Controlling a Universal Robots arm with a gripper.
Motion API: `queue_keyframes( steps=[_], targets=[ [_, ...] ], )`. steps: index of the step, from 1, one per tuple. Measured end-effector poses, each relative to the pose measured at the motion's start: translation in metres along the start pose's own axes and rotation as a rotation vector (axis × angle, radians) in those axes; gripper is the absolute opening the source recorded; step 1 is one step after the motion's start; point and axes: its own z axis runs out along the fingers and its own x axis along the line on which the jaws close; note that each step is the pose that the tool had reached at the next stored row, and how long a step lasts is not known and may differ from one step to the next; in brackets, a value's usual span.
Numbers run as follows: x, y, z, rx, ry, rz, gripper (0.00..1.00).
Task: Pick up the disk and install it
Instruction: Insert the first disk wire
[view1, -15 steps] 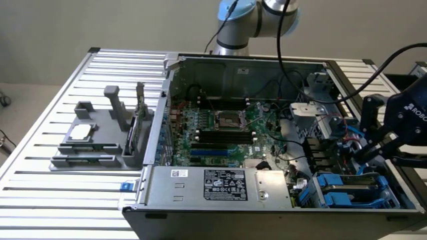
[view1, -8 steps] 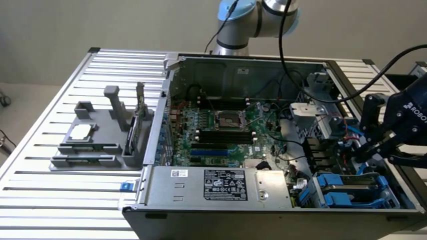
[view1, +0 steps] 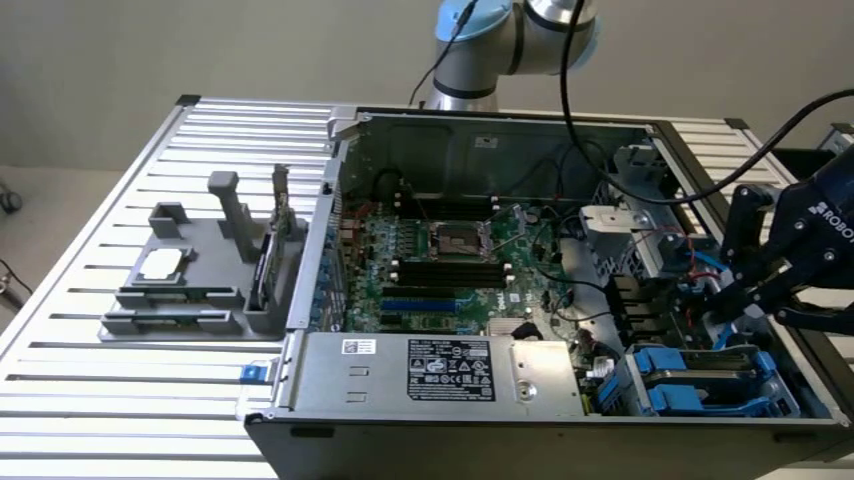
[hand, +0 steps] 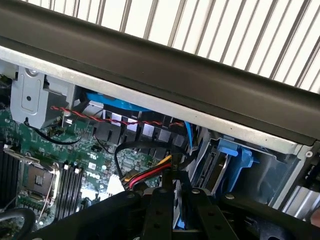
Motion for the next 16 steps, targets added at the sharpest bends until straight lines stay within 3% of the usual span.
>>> queue_keyframes(
  steps=[10,16],
  targets=[
    [0.0006,-0.0015,-0.0058,-0.007,0.0075,0.062,0.16],
    [0.0004,-0.0013,-0.0047,-0.0179,0.0233,0.155,0.16]
  ],
)
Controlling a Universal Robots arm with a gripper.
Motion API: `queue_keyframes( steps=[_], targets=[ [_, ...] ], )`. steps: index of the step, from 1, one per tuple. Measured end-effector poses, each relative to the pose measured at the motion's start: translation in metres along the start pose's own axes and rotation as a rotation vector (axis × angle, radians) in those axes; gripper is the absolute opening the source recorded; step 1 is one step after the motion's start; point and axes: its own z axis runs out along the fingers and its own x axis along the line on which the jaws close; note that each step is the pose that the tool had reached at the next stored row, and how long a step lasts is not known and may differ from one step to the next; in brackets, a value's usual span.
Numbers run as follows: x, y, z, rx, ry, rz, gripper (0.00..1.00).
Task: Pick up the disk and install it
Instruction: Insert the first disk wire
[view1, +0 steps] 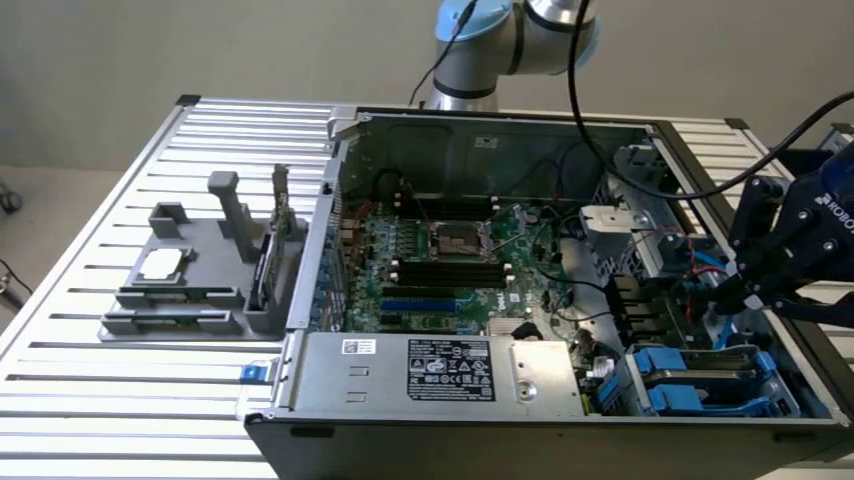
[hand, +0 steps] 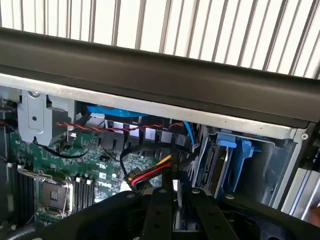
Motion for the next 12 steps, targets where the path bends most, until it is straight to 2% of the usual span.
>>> queue_keyframes(
  steps=[3,4,7,12],
  targets=[
    [-0.0001,0.0002,0.0009,-0.0052,0.0074,0.046,0.16],
    [-0.0001,0.0002,0.001,-0.0059,0.0073,0.053,0.16],
    [-0.0003,0.0002,0.0014,-0.0064,0.0014,0.057,0.16],
    [0.0001,-0.0007,0.0002,-0.0098,0.0056,0.088,0.16]
  ],
)
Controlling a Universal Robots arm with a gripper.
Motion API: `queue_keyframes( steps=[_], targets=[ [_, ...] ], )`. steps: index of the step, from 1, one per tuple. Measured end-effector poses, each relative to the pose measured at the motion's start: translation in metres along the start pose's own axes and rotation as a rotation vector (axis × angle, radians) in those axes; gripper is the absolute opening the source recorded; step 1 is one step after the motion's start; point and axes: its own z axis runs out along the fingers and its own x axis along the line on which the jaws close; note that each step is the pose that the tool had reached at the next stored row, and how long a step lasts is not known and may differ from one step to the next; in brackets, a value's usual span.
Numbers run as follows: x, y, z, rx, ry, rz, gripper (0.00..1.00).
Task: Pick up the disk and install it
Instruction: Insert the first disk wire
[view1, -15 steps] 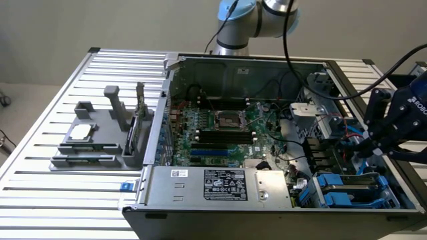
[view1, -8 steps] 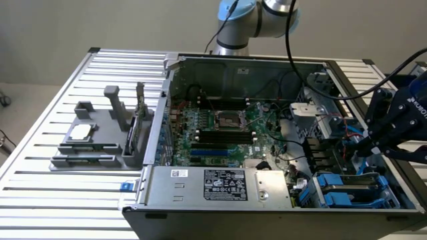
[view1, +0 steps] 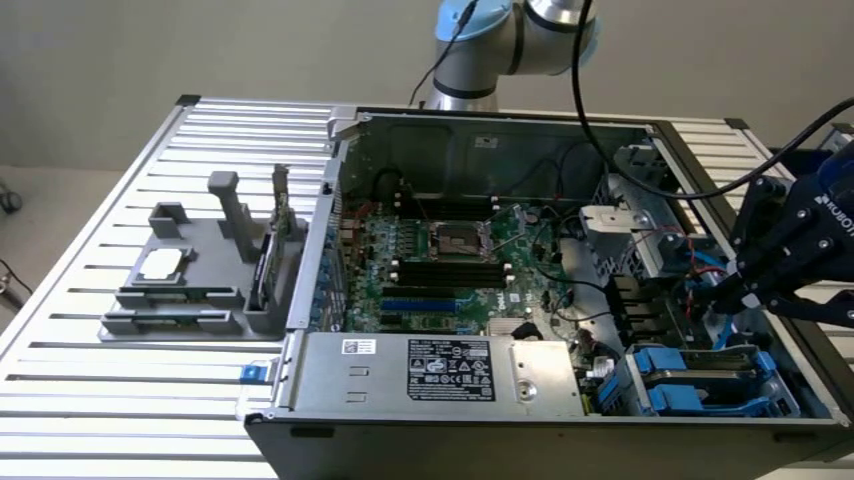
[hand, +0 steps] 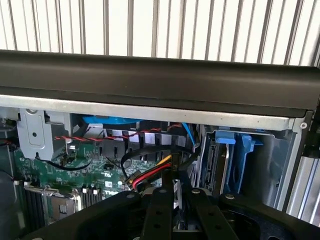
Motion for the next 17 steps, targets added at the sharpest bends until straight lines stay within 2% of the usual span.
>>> queue_keyframes(
  steps=[2,3,4,6,8,9,12,14,17],
  targets=[
    [0.0,-0.0003,-0.0013,-0.0012,0.0001,0.012,0.16],
    [0.0001,-0.0003,-0.0014,-0.0015,-0.0025,0.017,0.16],
    [0.0001,-0.0004,-0.0016,-0.0018,-0.0081,0.021,0.16],
    [-0.0001,-0.0008,-0.0016,-0.0021,-0.0246,0.024,0.16],
    [-0.0001,-0.0013,-0.0016,-0.0039,-0.0464,0.028,0.16],
    [-0.0001,-0.0014,-0.0015,-0.0052,-0.06,0.031,0.16],
    [-0.0001,-0.0021,-0.0014,-0.0157,-0.0956,0.044,0.16],
    [-0.0001,-0.0025,-0.0013,-0.02,-0.129,0.054,0.16],
    [-0.0001,-0.0031,-0.0012,-0.0195,-0.1775,0.066,0.16]
  ],
)
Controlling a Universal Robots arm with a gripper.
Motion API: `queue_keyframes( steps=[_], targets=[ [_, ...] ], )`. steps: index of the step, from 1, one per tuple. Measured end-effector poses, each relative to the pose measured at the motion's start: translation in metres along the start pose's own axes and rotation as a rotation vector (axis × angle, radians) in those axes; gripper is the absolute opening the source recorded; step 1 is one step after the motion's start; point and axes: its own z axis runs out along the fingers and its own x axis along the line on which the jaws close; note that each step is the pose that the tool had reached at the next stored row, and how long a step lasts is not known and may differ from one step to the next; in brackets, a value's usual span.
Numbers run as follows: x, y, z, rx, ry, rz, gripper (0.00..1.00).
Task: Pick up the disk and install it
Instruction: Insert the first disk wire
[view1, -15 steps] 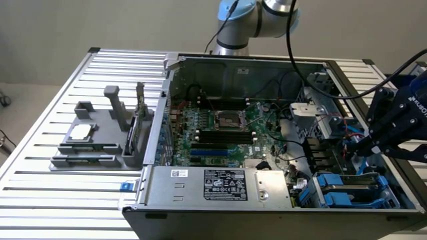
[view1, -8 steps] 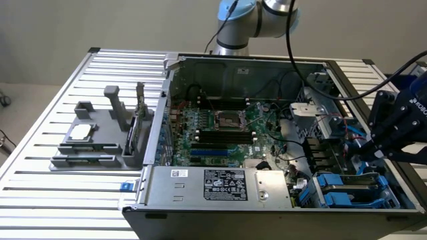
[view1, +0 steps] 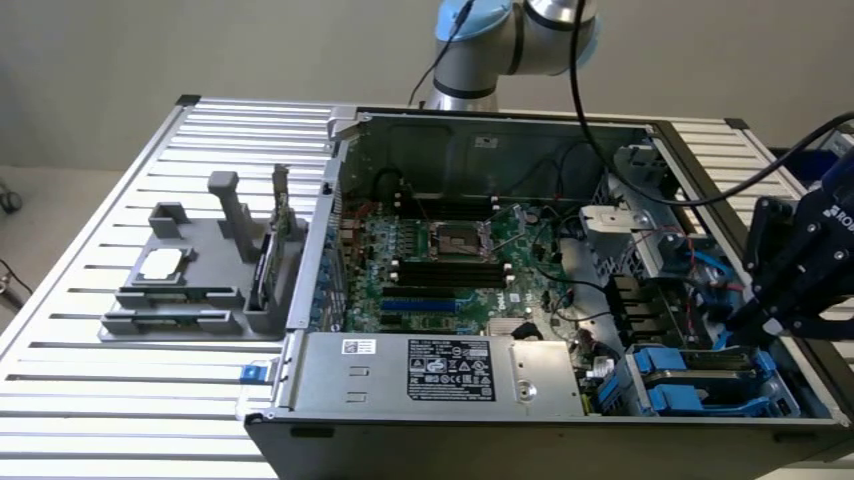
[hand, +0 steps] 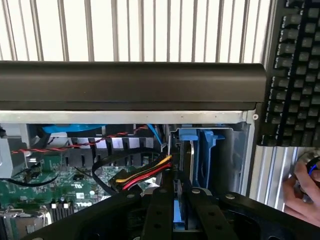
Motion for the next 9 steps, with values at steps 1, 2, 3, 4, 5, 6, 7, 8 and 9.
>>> queue_keyframes(
  steps=[1,2,3,4,5,6,7,8,9],
  targets=[
    [0.0,-0.0002,0.0,0.0,-0.016,0.004,0.16],
    [0.0,-0.0003,0.0,0.0005,-0.0296,0.006,0.16],
    [0.0,-0.0005,0.0001,0.0018,-0.0428,0.008,0.16],
    [0.0,-0.0006,0.0001,0.0033,-0.0553,0.01,0.16],
    [0.0,-0.0008,0.0001,0.0054,-0.0665,0.011,0.16],
    [0.0,-0.0011,0.0002,0.0087,-0.0772,0.012,0.16],
    [0.0,-0.0016,0.0003,0.0132,-0.0866,0.013,0.16],
    [0.0,-0.0026,0.0005,0.0182,-0.0938,0.014,0.16],
    [0.0001,-0.0041,0.001,0.0223,-0.097,0.014,0.16]
  ],
)
